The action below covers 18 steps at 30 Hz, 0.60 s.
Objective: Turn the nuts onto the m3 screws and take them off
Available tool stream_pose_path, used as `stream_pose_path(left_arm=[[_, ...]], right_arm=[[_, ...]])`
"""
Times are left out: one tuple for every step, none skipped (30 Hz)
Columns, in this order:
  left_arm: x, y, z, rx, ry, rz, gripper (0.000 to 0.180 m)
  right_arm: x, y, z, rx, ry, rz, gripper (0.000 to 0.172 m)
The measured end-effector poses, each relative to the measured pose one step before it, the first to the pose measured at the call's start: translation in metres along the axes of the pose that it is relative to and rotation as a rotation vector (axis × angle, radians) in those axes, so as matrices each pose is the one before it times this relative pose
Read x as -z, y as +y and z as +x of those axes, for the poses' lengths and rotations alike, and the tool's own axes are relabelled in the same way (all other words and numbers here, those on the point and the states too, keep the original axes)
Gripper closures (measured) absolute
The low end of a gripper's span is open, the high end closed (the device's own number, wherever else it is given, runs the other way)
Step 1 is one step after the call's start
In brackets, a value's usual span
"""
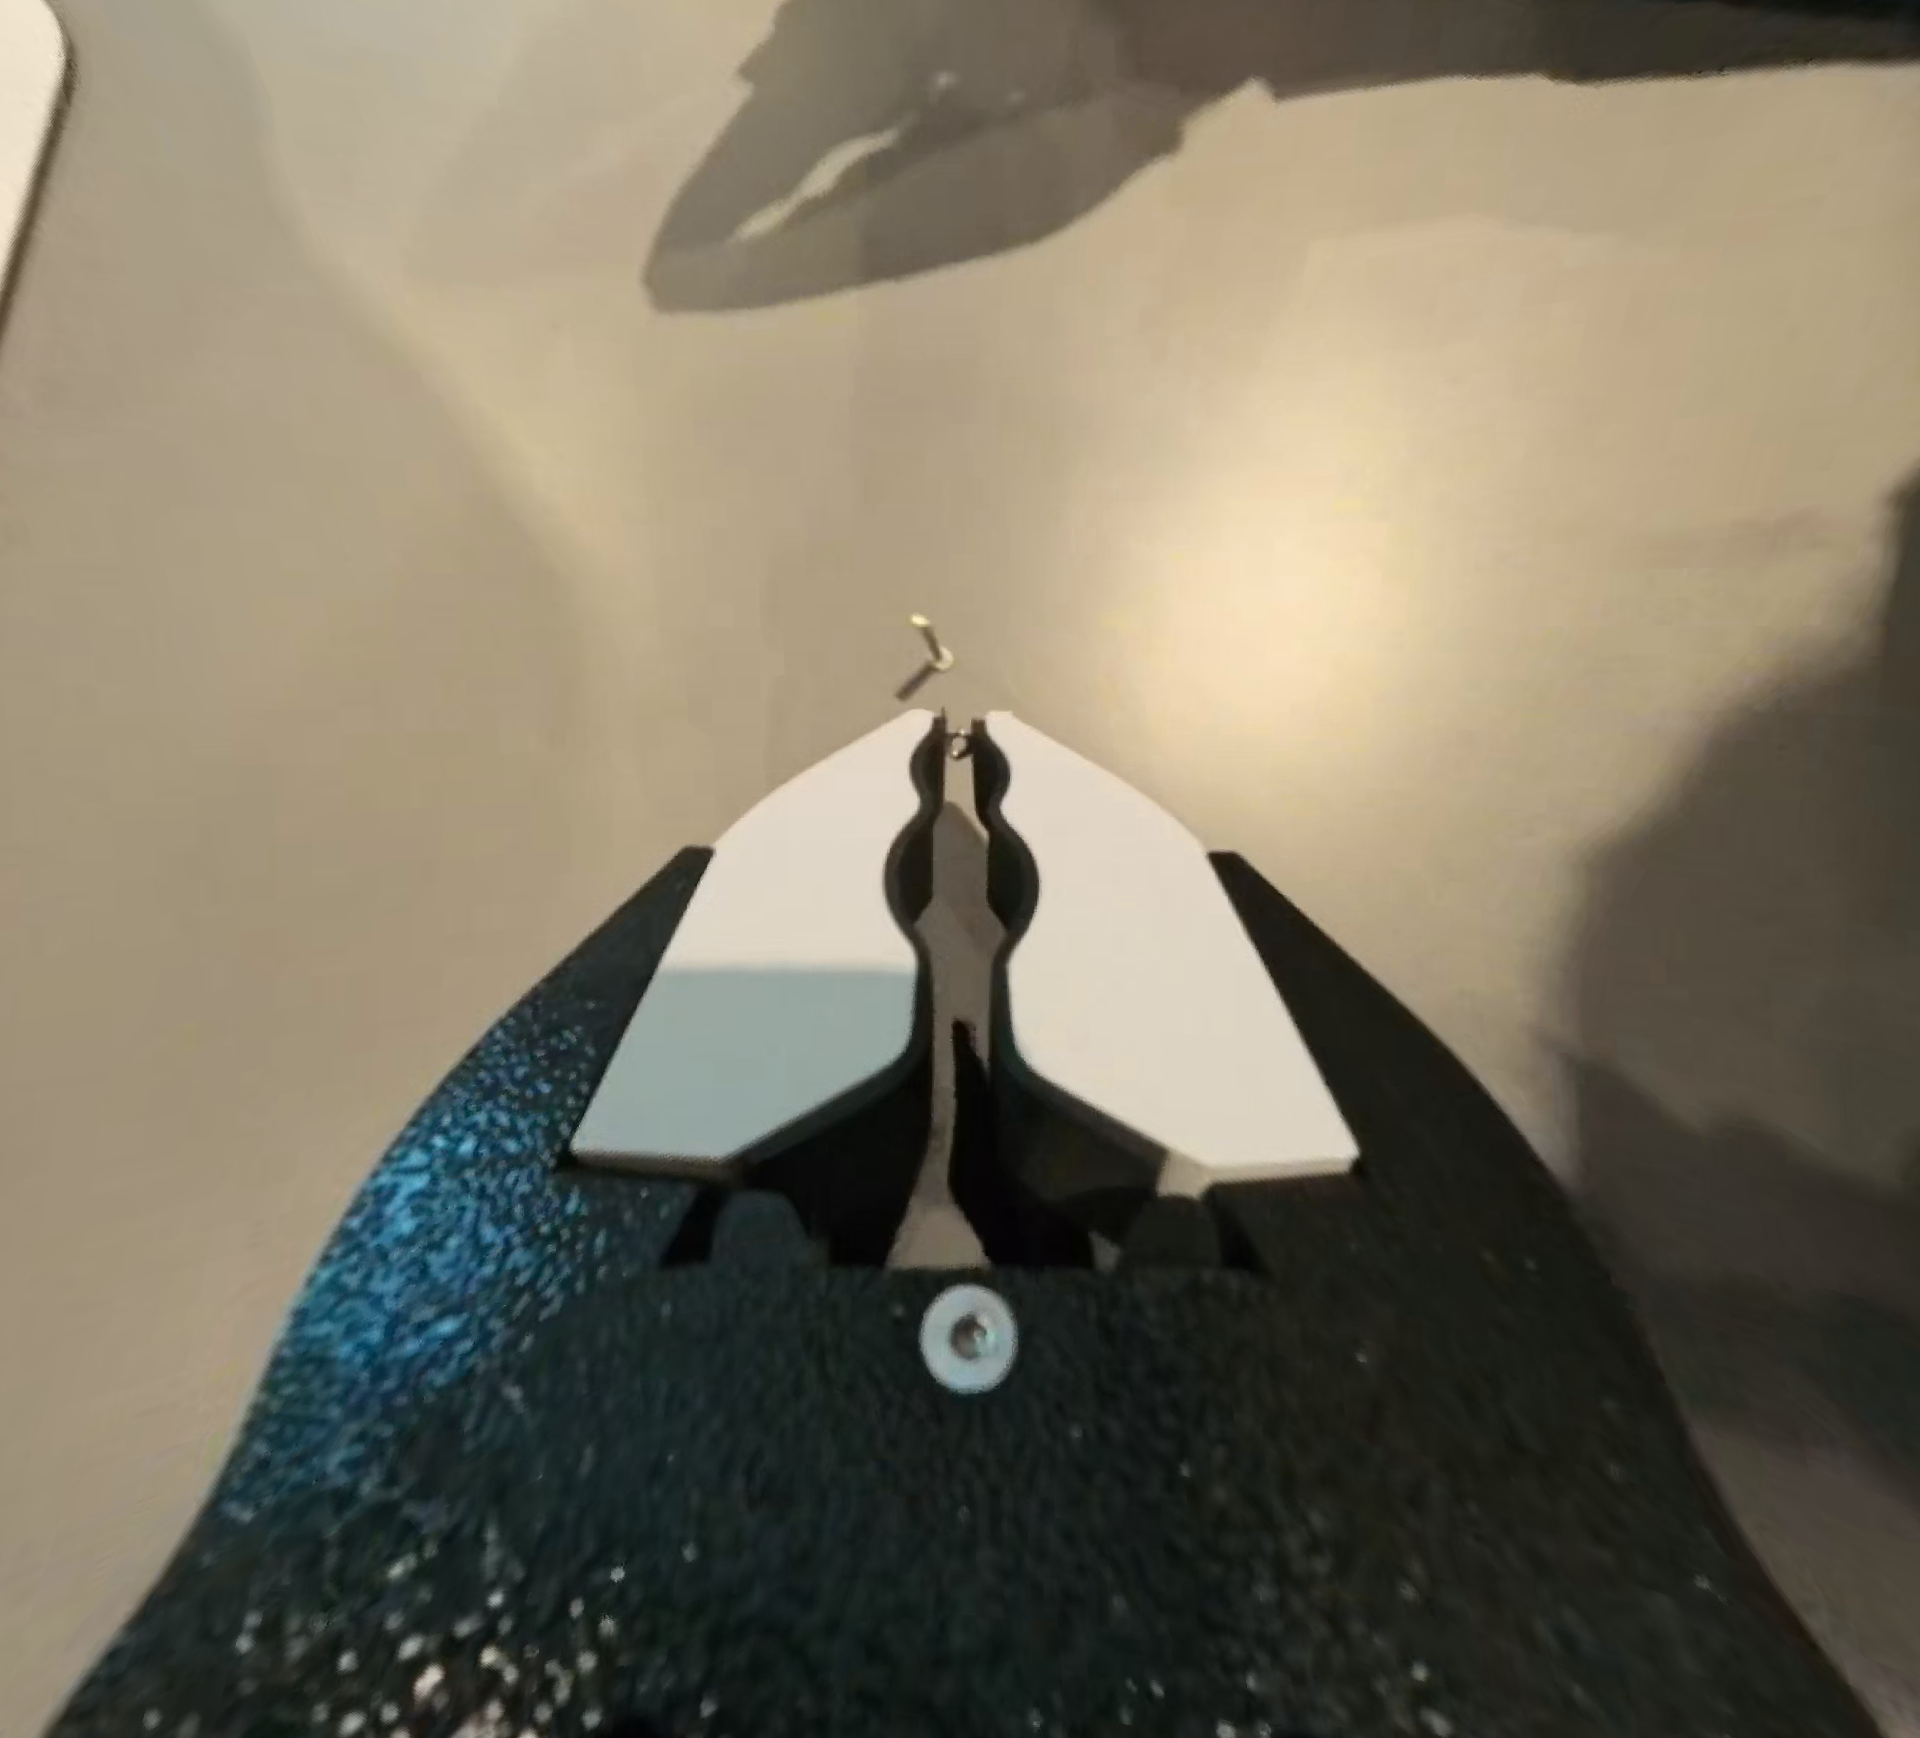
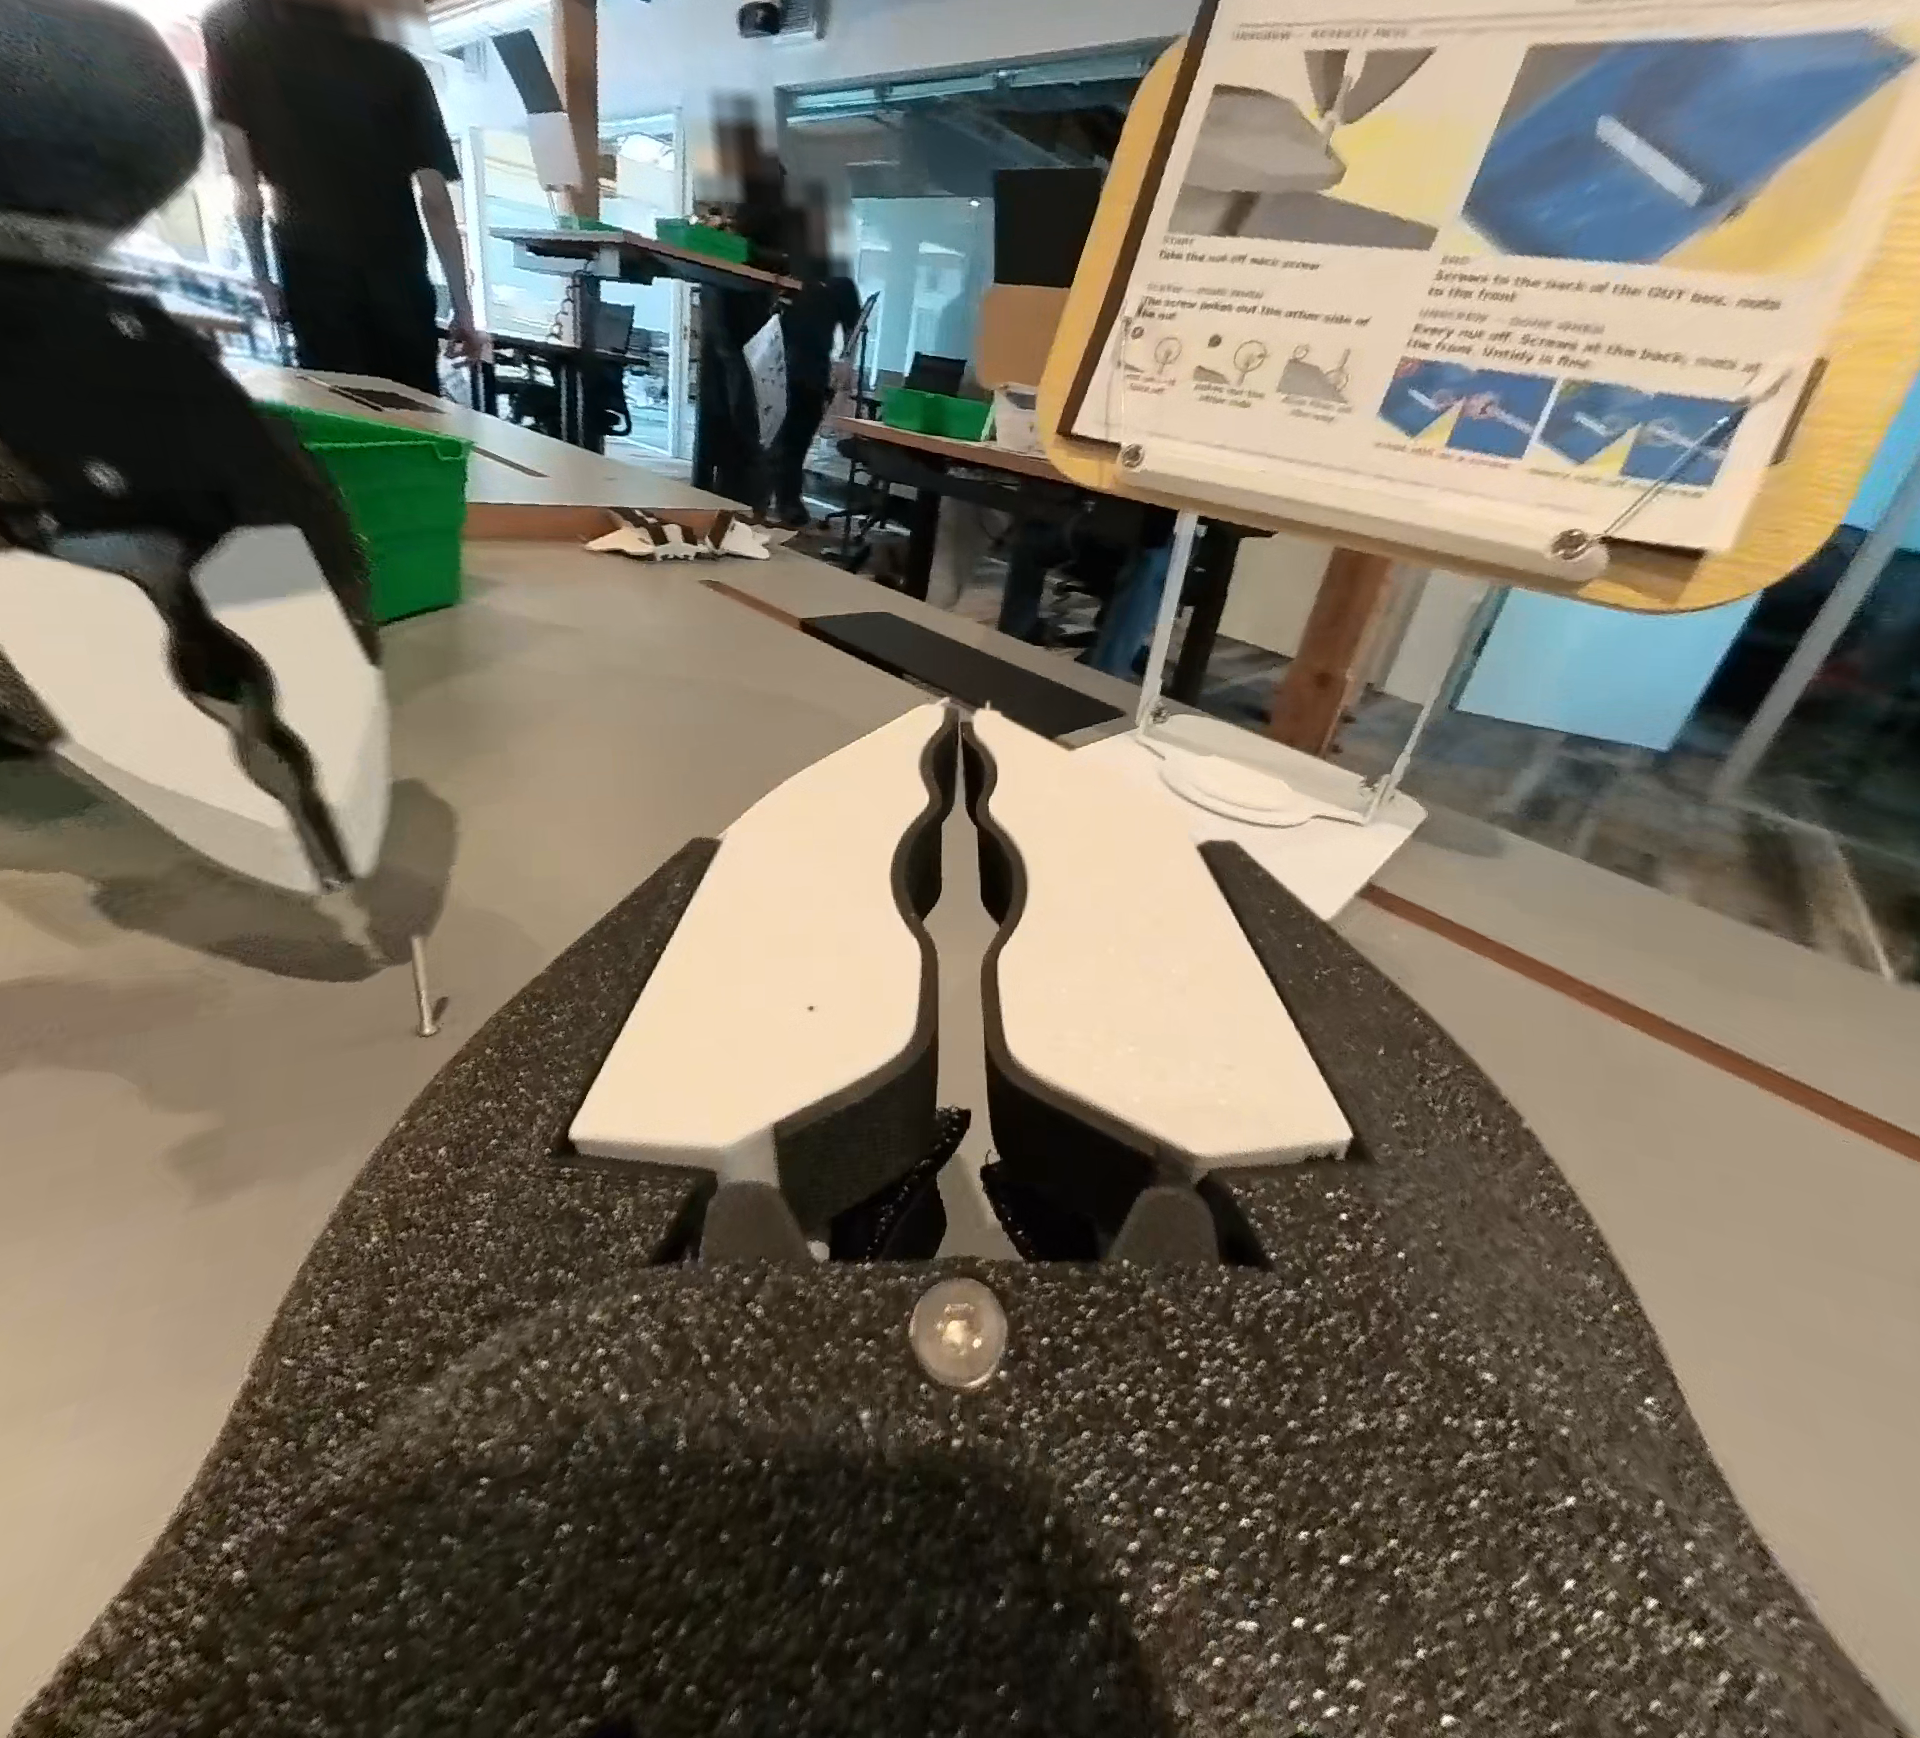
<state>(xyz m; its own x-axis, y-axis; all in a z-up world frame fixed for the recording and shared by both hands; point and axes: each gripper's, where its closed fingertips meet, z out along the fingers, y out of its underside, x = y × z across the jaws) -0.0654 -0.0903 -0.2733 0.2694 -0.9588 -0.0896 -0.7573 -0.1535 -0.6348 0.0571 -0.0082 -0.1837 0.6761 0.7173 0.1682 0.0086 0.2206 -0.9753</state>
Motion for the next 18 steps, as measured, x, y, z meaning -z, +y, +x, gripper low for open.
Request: stream_pose_path(left_arm=[[-0.00408, 0.00012, -0.00338, 0.0074, -0.0175, 0.0115, 0.176], [-0.00371, -0.0004, -0.00307, 0.0079, -0.0154, 0.0098, 0.176], [-0.00326, -0.00116, -0.00294, 0.008, -0.0131, 0.0093, 0.176], [-0.00272, -0.00153, -0.00292, 0.007, -0.0122, 0.0086, 0.176], [-0.00247, -0.00187, -0.00259, 0.0105, -0.0094, 0.0078, 0.176], [-0.00226, -0.00201, -0.00169, 0.0168, -0.0022, 0.0083, 0.176], [-0.00238, -0.00171, -0.00073, 0.0184, 0.0058, 0.0057, 0.176], [-0.0025, -0.00071, -0.00002, 0.014, 0.009, -0.0011, 0.176], [-0.00288, 0.00042, 0.00035, 0.0062, 0.0086, -0.0077, 0.176], [-0.00321, 0.00122, 0.00039, -0.0005, 0.0059, -0.0125, 0.176], [-0.00354, 0.00155, 0.00046, -0.0049, 0.0035, -0.0139, 0.176], [-0.00384, 0.00139, 0.00095, -0.0078, 0.0039, -0.014, 0.176], [-0.00397, 0.00117, 0.00115, -0.0089, 0.0037, -0.0148, 0.176], [-0.00377, 0.00078, 0.00125, -0.0084, 0.0031, -0.0136, 0.176], [-0.00343, 0.00018, 0.00146, -0.0073, 0.0036, -0.0104, 0.176], [-0.00273, -0.00023, 0.00151, -0.0055, 0.0043, -0.0074, 0.176], [-0.00193, -0.00049, 0.00182, -0.0049, 0.0054, -0.0048, 0.176], [-0.0012, -0.00064, 0.00138, -0.0074, 0.0031, -0.0026, 0.176]], right_arm=[[-0.00081, 0.00096, -0.00078, 0.0053, -0.0022, -0.0042, 0.171], [-0.00063, 0.00111, -0.00088, 0.0104, -0.002, -0.0061, 0.171], [-0.00026, 0.00142, -0.00044, 0.0155, -0.0007, -0.0082, 0.171], [-0.00015, 0.0018, 0.00051, 0.0185, 0.0054, -0.0093, 0.171], [0.00001, 0.00195, 0.00086, 0.0173, 0.0063, -0.0102, 0.171], [0.00015, 0.00206, 0.00113, 0.0136, 0.0055, -0.0109, 0.171], [0.00039, 0.00189, 0.00133, 0.0081, 0.0076, -0.0092, 0.171], [0.00075, 0.00133, 0.00153, 0.0009, 0.0081, -0.0057, 0.171], [0.00099, 0.00059, 0.00092, -0.0048, 0.005, -0.0015, 0.171], [0.00123, 0.00046, 0.0004, -0.0059, 0.0026, -0.001, 0.171], [0.00119, 0.00063, 0.00054, -0.0025, 0.0051, -0.0023, 0.171], [0.00101, 0.00048, 0.00031, 0.0016, 0.0057, -0.0029, 0.171], [0.00075, 0.00039, 0.00018, 0.0045, 0.005, -0.0033, 0.171], [0.00059, 0.00028, -0.00015, 0.0063, 0.0036, -0.0029, 0.171], [0.00036, 0.00043, -0.00074, 0.0075, -0.0003, -0.0035, 0.171], [0.00046, 0.00017, -0.00063, 0.008, -0.0002, -0.0031, 0.171], [0.00045, -0.00048, -0.0005, 0.0084, 0.0003, 0.0009, 0.171], [0.00009, -0.00053, -0.00046, 0.008, -0.0006, 0.0042, 0.171]])
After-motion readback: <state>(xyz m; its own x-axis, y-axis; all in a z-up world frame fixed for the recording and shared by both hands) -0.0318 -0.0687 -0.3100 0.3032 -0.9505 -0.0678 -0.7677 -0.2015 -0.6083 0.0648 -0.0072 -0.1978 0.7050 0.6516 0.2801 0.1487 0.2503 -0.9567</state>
